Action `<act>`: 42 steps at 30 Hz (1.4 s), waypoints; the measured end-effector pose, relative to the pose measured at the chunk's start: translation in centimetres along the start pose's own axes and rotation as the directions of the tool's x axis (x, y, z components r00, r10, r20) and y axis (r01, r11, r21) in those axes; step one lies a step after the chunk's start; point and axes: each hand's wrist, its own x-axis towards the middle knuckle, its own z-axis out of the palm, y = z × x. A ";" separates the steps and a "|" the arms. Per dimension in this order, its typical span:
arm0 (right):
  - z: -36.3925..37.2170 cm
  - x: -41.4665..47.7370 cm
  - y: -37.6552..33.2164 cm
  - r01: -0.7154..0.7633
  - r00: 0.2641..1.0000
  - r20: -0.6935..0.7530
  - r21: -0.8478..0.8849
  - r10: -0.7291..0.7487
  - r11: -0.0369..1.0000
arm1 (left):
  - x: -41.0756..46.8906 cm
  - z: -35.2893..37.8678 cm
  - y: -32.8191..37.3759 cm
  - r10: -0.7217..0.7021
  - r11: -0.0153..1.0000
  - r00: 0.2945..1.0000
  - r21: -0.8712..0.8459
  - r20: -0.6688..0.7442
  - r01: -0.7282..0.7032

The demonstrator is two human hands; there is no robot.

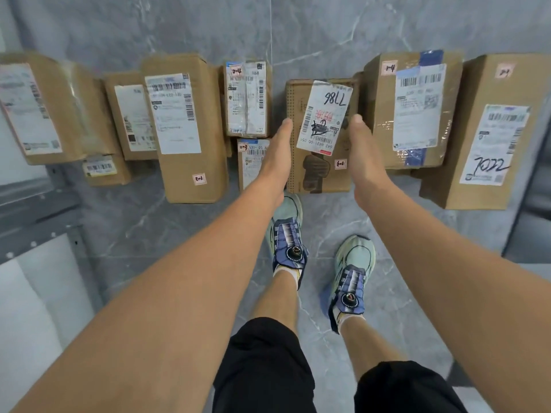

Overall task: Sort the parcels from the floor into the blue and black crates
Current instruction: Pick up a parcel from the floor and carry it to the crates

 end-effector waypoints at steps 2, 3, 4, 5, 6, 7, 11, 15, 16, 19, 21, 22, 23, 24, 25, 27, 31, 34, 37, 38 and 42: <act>0.3 1.0 0.5 -0.039 0.999 -0.016 0.016 0.040 0.999 | 1.4 -0.1 -0.9 -0.008 1.000 1.000 -0.007 0.002 0.008; 0.5 1.6 0.7 -0.060 0.998 -0.022 0.038 0.061 0.997 | 1.9 -0.1 -1.3 -0.006 1.000 1.000 -0.012 0.007 0.006; 0.5 2.2 0.9 -0.087 0.996 -0.023 0.049 0.088 0.995 | 2.4 -0.1 -1.7 0.000 1.000 1.000 -0.019 0.014 0.000; 0.5 2.6 1.1 -0.106 0.994 -0.015 0.052 0.107 0.993 | 2.8 -0.1 -2.0 -0.003 1.000 1.000 -0.027 0.029 0.004; 0.5 2.8 1.1 -0.123 0.992 -0.010 0.052 0.123 0.991 | 3.1 0.0 -2.3 -0.013 0.999 0.999 -0.033 0.041 0.015; 0.7 2.9 1.2 -0.126 0.992 -0.012 0.039 0.127 0.991 | 3.4 0.1 -2.8 -0.016 0.999 0.999 -0.042 0.049 0.018; 0.8 1.5 0.6 -0.106 0.994 0.005 0.003 0.106 0.994 | 2.6 -0.3 -3.0 -0.026 0.999 0.999 -0.041 0.025 0.027; -0.2 -2.5 -1.8 -0.100 0.995 0.013 0.023 0.100 0.995 | -2.6 -1.1 -1.6 0.017 0.996 0.999 -0.086 0.032 -0.014; -0.6 -3.9 -2.6 -0.088 0.996 0.018 0.022 0.088 0.996 | -4.5 -1.2 -1.1 0.031 0.993 0.999 -0.112 0.029 -0.027; -1.7 -9.5 -5.6 -0.070 0.997 0.047 0.020 0.069 0.997 | -10.5 -2.3 0.9 0.066 0.980 0.998 -0.189 0.009 -0.063; -2.4 -13.7 -8.0 -0.027 0.997 0.077 0.015 0.025 1.000 | -15.4 -3.3 2.5 0.130 0.968 0.991 -0.215 -0.022 -0.131; -2.9 -16.2 -9.3 0.000 0.995 0.097 0.015 -0.002 1.000 | -18.2 -3.7 3.3 0.163 0.960 0.986 -0.225 -0.032 -0.166; -3.4 -18.8 -11.0 0.035 0.993 0.115 0.013 -0.037 0.999 | -21.0 -4.0 4.2 0.193 0.951 0.980 -0.238 -0.039 -0.197; -3.8 -21.3 -12.6 0.072 0.989 0.131 0.008 -0.072 0.997 | -23.8 -4.3 5.0 0.224 0.942 0.973 -0.244 -0.059 -0.231; -4.4 -24.0 -14.3 0.104 0.983 0.149 0.009 -0.104 0.995 | -26.8 -4.5 6.0 0.251 0.934 0.965 -0.244 -0.078 -0.262; -5.4 -29.5 -18.0 0.170 0.969 0.178 0.012 -0.169 0.985 | -32.6 -5.0 7.9 0.303 0.912 0.946 -0.255 -0.111 -0.322; -7.1 -40.6 -24.3 0.366 0.899 0.258 -0.002 -0.353 0.931 | -44.7 -6.3 11.4 0.436 0.823 0.873 -0.296 -0.219 -0.485; -7.9 -48.8 -27.6 0.506 0.810 0.355 -0.018 -0.467 0.863 | -53.3 -7.5 12.6 0.512 0.729 0.791 -0.317 -0.336 -0.606; -8.1 -56.8 -29.9 0.637 0.684 0.454 0.009 -0.571 0.771 | -61.0 -9.0 12.6 0.553 0.643 0.713 -0.323 -0.432 -0.695; -8.0 -59.3 -30.4 0.667 0.648 0.480 0.015 -0.591 0.745 | -63.5 -9.4 12.3 0.560 0.625 0.692 -0.316 -0.455 -0.714; -6.6 -68.3 -30.5 0.740 0.538 0.561 0.042 -0.629 0.671 | -72.8 -12.0 9.7 0.572 0.544 0.606 -0.297 -0.553 -0.785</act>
